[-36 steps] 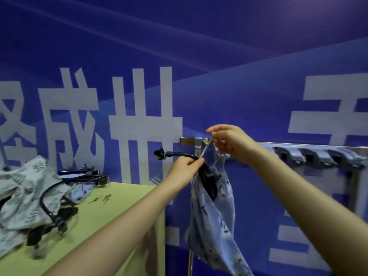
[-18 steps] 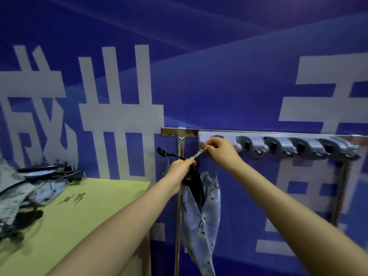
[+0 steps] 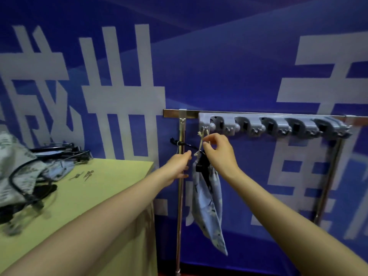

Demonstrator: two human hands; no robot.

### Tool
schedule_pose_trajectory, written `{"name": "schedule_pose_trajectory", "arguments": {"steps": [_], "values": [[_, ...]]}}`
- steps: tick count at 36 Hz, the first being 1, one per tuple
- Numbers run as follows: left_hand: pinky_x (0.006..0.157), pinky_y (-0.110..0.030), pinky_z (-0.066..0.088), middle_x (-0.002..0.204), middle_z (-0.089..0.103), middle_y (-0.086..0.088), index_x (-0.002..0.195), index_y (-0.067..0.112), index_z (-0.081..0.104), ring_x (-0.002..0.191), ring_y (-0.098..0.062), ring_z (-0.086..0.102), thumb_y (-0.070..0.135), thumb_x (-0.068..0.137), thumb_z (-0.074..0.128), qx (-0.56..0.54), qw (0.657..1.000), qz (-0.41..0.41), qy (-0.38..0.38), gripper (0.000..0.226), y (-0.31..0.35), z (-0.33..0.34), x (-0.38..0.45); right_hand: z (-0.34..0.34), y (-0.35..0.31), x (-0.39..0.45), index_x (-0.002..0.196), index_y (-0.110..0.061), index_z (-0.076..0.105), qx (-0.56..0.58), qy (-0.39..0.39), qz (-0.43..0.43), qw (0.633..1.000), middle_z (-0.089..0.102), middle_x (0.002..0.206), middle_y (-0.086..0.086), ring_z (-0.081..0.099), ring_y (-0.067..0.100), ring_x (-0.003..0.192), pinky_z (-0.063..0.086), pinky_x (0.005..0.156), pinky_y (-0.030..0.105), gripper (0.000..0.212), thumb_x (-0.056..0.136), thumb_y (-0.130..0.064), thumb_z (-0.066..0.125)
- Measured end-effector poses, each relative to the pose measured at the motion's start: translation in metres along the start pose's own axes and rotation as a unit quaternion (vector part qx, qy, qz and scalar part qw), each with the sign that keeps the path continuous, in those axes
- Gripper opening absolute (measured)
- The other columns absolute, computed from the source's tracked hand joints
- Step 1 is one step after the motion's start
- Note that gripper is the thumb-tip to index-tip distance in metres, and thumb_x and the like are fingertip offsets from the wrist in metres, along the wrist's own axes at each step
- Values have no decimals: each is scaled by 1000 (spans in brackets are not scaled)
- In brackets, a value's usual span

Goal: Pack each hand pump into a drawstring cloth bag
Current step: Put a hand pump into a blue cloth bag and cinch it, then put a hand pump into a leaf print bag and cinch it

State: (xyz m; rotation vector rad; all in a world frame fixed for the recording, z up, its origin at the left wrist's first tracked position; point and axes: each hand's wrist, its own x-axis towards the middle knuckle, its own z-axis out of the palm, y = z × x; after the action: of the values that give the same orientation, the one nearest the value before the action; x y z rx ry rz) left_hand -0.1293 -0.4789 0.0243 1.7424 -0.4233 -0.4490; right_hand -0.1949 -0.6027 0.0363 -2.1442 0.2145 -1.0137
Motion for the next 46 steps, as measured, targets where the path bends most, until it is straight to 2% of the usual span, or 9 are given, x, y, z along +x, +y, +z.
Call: {"name": "schedule_pose_trajectory", "arguments": {"steps": [3, 10, 18, 25, 28, 35, 40, 43, 46], "values": [[90, -36, 50, 128, 57, -9, 127, 11, 57, 114, -22, 55, 32, 105, 33, 13, 999, 43, 17, 39, -1, -27, -30, 11, -25, -20, 89, -22, 61, 71, -19, -20, 997, 62, 88, -4, 57, 6, 79, 40, 66, 13, 9, 93, -17, 56], [80, -34, 51, 98, 67, -5, 102, 9, 68, 91, -20, 61, 25, 104, 29, 63, 982, 108, 140, 42, -10, -123, -96, 72, -88, -58, 70, -17, 61, 227, -137, 27, 964, 60, 65, 0, 54, 7, 56, 42, 56, 22, 36, 99, -14, 41], [58, -26, 38, 74, 57, -3, 77, 14, 62, 64, -14, 47, 21, 101, 35, 13, 957, 23, 289, 37, -69, -259, -165, 183, -160, -118, 69, -10, 59, 252, -297, 57, 919, 58, 63, 4, 51, 13, 54, 39, 52, 24, 33, 95, -8, 39], [71, -31, 44, 94, 61, -3, 103, 19, 63, 85, -20, 58, 27, 102, 39, 135, 916, -4, 377, 25, -138, -336, -211, 277, -181, -142, 77, -8, 65, 183, -331, 58, 924, 59, 69, 4, 53, 16, 64, 47, 58, 33, 32, 96, -13, 40], [59, -26, 39, 93, 61, 1, 112, 18, 63, 75, -14, 55, 24, 102, 42, 165, 899, 9, 405, 24, -151, -358, -215, 303, -179, -136, 88, -1, 66, 161, -307, 60, 936, 65, 82, 11, 58, 23, 76, 51, 75, 42, 30, 97, -17, 42], [54, -27, 40, 89, 60, 4, 117, 18, 59, 65, -13, 52, 24, 102, 42, 131, 881, 44, 452, 24, -148, -403, -186, 351, -210, -88, 101, 6, 62, 203, -254, 67, 943, 62, 86, 22, 51, 24, 71, 39, 65, 35, 41, 96, -31, 47], [62, -21, 40, 97, 51, 16, 134, 20, 45, 78, 0, 50, 33, 100, 47, 49, 864, 64, 498, 36, -141, -424, -150, 392, -245, -47, 109, -4, 64, 187, -318, 35, 929, 61, 91, 4, 57, 21, 81, 45, 74, 37, 55, 90, -55, 54], [60, -22, 41, 84, 51, 20, 124, 25, 55, 72, 2, 50, 38, 98, 49, 69, 816, 65, 570, 29, -149, -432, -137, 416, -260, -41, 129, -6, 52, 136, -377, 23, 916, 57, 116, 3, 57, 21, 105, 47, 90, 38, 73, 84, -62, 59], [60, -30, 43, 78, 60, 9, 99, 23, 64, 67, -14, 55, 38, 97, 51, 71, 826, 51, 557, 20, -162, -434, -128, 431, -265, -44, 104, -12, 63, 84, -399, -21, 913, 65, 98, 2, 62, 22, 95, 48, 77, 35, 47, 86, -56, 60]]}}
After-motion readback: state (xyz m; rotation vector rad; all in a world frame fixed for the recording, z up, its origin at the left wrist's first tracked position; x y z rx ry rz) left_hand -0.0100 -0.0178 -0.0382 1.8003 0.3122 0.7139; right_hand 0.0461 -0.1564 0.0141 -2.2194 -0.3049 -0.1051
